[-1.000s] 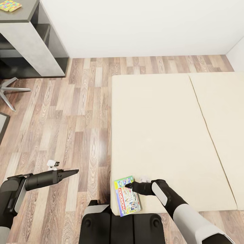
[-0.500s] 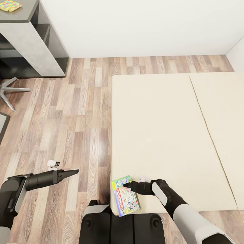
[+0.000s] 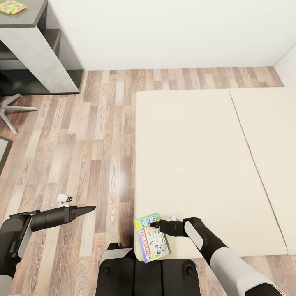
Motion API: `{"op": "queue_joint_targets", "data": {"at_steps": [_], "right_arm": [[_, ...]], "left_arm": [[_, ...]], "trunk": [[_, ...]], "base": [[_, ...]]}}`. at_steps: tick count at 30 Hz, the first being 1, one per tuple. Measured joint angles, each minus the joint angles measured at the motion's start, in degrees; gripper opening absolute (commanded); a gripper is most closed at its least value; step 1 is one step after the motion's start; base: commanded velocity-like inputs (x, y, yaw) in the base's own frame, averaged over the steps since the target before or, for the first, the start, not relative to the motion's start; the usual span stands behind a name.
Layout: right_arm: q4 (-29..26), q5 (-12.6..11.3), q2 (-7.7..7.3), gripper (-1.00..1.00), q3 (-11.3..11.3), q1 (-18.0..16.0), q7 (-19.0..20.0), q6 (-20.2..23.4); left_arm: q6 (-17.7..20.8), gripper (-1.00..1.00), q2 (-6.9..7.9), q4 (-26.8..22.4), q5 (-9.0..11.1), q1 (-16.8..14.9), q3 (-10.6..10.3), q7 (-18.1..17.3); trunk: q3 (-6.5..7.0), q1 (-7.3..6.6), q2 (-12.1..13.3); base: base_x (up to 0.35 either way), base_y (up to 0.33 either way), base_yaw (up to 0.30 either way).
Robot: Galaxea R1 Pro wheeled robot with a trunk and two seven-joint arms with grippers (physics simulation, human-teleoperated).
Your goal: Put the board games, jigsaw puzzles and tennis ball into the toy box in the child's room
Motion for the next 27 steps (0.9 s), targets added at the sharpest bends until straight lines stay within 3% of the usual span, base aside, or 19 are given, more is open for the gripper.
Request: {"op": "queue_joint_targets", "data": {"at_steps": [6,15,27], "right_arm": [[0.0,0.17,0.11,1.0,0.07,0.0,0.01,-1.01],[0.01,2.91,0.2,1.0,0.0,0.16,0.12,-3.04],[0.01,3.12,0.26,1.0,-0.09,0.17,0.13,-3.14]], "left_arm": [[0.0,1.0,0.0,0.0,0.0,-0.04,0.0,0.0],[0.0,1.0,0.0,0.0,0.0,-0.02,0.0,0.0],[0.0,1.0,0.0,0.0,0.0,-0.02,0.0,0.0]], "trunk": [[0.0,0.0,0.0],[0.0,0.0,0.0],[0.0,0.0,0.0]], "base": [[0.0,0.0,0.0],[0.0,0.0,0.0],[0.0,0.0,0.0]]}}
